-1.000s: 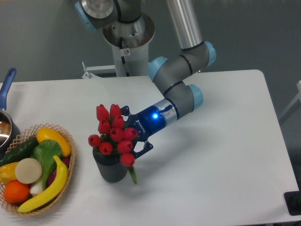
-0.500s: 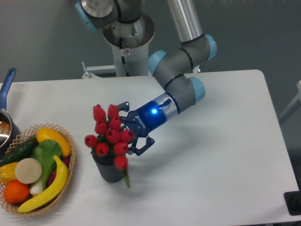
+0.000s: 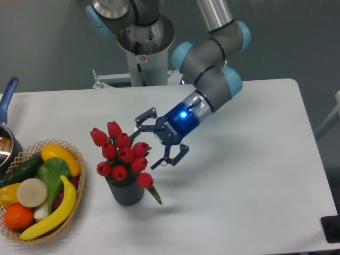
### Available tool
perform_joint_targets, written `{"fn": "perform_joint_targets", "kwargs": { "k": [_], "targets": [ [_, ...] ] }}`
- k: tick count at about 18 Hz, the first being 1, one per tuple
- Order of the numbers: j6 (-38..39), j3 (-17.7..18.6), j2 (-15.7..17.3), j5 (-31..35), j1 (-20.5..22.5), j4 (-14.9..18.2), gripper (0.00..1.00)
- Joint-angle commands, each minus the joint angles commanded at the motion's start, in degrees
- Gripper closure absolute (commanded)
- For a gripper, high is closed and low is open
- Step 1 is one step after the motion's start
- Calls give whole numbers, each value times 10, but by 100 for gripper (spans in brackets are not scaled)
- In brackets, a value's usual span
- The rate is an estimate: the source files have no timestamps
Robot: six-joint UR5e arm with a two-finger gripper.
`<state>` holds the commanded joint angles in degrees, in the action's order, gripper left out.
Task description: Insert the flowers into the vase
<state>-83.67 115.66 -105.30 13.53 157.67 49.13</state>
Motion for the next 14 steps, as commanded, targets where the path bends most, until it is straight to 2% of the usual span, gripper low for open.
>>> {"fn": "perform_joint_targets", "kwargs": {
  "k": [3,6,11,14],
  "targets": [
    [0,-8,21,0,38,0,0],
    [-1,-46,26,10,74,0,0],
    [1,-95,40,185,131,1,0],
    [-5,-98,61,275,167,0,0]
  ]
}}
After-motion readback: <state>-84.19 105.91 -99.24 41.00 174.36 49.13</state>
